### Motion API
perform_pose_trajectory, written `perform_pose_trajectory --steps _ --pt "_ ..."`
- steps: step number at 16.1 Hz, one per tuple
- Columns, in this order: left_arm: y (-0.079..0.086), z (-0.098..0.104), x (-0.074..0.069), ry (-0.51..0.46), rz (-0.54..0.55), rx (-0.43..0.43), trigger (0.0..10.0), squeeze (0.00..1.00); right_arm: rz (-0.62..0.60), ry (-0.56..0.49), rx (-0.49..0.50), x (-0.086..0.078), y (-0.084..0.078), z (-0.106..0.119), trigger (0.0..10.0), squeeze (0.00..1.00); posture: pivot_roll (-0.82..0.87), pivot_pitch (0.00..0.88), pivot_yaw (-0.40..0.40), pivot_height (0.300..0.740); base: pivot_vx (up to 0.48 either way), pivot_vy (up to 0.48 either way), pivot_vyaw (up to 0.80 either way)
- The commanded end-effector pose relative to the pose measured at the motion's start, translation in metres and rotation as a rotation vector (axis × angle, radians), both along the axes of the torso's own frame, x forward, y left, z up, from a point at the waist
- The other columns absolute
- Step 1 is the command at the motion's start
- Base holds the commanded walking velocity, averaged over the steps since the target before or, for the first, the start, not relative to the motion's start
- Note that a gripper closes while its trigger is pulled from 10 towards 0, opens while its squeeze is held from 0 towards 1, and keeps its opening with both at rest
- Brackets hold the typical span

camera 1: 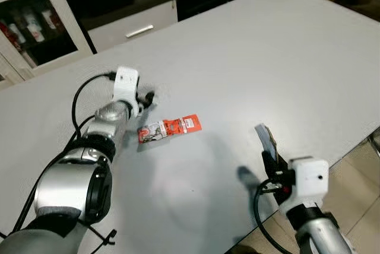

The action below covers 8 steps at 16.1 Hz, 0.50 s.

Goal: Picking trash to rubbish bin

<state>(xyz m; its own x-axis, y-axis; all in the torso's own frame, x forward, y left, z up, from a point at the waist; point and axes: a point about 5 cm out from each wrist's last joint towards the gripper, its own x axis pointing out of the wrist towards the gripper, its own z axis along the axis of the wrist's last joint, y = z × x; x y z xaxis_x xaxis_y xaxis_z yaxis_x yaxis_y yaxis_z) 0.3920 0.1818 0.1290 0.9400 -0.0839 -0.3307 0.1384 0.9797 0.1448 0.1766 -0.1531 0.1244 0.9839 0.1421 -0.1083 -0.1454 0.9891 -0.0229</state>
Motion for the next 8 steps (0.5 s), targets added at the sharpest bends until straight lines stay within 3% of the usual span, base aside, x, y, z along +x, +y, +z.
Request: perform_pose_trajectory --steps 1,5,8 --pt "0.008 -0.007 -0.004 0.032 0.025 0.044 10.0 0.0 -0.011 -0.008 -0.012 -0.003 -0.001 0.005 10.0 0.0 -0.3 0.162 0.11 0.74 0.0 0.0 0.0" --pt "0.02 -0.015 -0.009 0.055 0.091 0.112 10.0 0.0 -0.008 0.013 -0.014 -0.014 0.0 0.011 10.0 0.0 -0.31 0.193 0.103 0.74 0.0 0.0 0.0" --pt "0.024 -0.024 -0.014 0.095 0.109 0.075 10.0 0.0 0.01 0.031 -0.012 -0.016 0.002 0.01 10.0 0.0 -0.3 0.191 0.089 0.74 0.0 0.0 0.0"
